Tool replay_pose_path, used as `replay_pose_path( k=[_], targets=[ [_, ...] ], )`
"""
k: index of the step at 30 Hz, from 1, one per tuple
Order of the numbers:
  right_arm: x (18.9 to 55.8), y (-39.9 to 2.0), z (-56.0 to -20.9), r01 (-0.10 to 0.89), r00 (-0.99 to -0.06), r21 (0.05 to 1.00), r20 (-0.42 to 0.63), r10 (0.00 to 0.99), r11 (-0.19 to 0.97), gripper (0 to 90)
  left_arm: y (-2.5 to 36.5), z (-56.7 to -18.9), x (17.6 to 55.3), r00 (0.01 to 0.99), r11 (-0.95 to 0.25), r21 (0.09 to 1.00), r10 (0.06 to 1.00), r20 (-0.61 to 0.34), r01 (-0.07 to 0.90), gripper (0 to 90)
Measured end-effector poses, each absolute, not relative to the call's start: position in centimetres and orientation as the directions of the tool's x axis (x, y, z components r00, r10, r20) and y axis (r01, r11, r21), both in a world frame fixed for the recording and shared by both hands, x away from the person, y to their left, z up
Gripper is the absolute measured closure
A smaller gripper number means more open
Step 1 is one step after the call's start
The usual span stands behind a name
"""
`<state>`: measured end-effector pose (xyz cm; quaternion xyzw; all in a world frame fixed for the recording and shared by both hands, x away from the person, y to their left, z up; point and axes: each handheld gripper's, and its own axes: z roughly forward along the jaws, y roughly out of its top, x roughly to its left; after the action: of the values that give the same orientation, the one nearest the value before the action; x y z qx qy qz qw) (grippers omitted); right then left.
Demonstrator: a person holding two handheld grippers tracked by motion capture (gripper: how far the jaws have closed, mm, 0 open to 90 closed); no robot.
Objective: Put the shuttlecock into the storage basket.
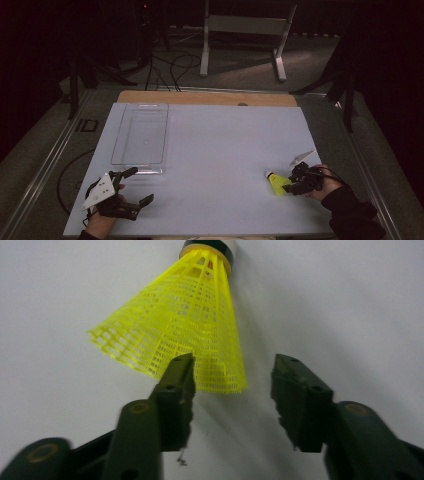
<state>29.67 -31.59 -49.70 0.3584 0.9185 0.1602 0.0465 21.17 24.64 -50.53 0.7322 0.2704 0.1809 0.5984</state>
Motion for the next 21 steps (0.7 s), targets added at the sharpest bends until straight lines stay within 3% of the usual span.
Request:
replay_pose_path(
  k=[13,21],
  targets=[
    [30.6,-31.2,-50.2,0.641,-0.754,0.302,0.073,0.653,0.706,86.3,24.6,-50.6,21.2,0.788,-0.138,0.974,0.613,-0.058,0.180,0.3],
    [31.0,-31.2,-49.8,0.661,-0.741,0.292,0.104,0.664,0.692,89.7,24.6,-50.6,21.2,0.789,-0.140,0.974,0.612,-0.058,0.180,0.3]
  ],
)
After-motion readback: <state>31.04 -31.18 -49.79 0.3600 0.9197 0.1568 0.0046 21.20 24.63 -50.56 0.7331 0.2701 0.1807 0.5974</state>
